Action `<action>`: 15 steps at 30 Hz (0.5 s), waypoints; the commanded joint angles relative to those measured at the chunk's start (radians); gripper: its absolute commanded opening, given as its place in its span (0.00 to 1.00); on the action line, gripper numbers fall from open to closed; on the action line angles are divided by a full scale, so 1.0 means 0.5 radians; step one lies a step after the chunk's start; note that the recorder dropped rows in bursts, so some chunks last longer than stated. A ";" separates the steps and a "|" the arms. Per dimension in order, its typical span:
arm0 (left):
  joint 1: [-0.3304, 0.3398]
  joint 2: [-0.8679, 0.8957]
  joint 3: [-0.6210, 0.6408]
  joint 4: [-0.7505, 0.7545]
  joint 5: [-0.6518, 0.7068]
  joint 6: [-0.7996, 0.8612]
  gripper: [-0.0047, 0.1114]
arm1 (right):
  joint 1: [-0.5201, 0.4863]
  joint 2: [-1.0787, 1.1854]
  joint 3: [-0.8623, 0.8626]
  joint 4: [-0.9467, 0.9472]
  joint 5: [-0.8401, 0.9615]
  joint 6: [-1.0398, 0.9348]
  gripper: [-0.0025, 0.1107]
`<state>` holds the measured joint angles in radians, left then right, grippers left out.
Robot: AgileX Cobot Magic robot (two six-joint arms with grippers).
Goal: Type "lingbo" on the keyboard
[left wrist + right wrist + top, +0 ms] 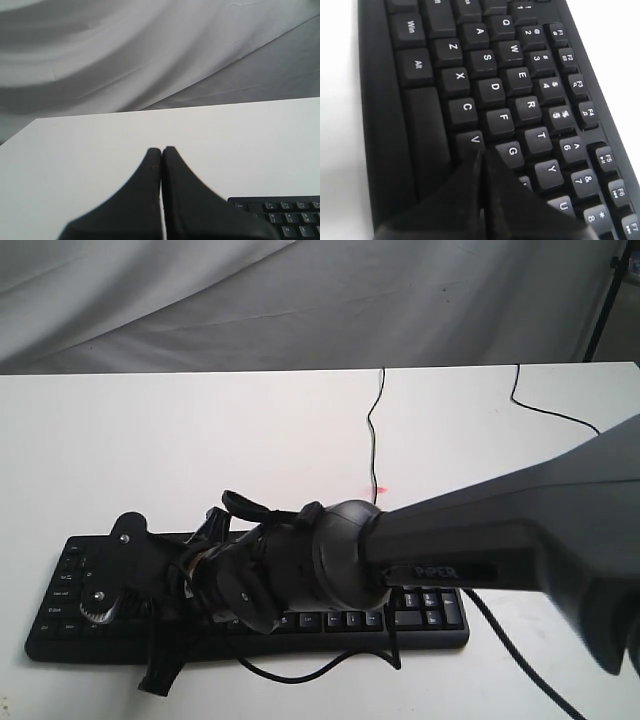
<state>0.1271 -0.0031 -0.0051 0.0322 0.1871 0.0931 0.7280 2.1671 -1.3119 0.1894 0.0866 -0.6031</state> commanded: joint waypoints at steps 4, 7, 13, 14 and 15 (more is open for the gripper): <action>-0.008 0.006 0.010 -0.001 -0.009 -0.005 0.05 | -0.016 -0.038 -0.001 0.007 0.013 0.004 0.02; -0.008 0.006 0.010 -0.001 -0.009 -0.005 0.05 | -0.020 -0.111 0.002 0.007 0.013 0.004 0.02; -0.008 0.006 0.010 -0.001 -0.009 -0.005 0.05 | -0.059 -0.214 0.006 0.007 0.020 0.004 0.02; -0.008 0.006 0.010 -0.001 -0.009 -0.005 0.05 | -0.067 -0.230 0.011 0.007 0.024 0.004 0.02; -0.008 0.006 0.010 -0.001 -0.009 -0.005 0.05 | -0.083 -0.240 0.021 0.007 0.019 0.004 0.02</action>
<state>0.1271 -0.0031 -0.0051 0.0322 0.1871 0.0931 0.7114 2.0717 -1.3119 0.1894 0.0937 -0.6031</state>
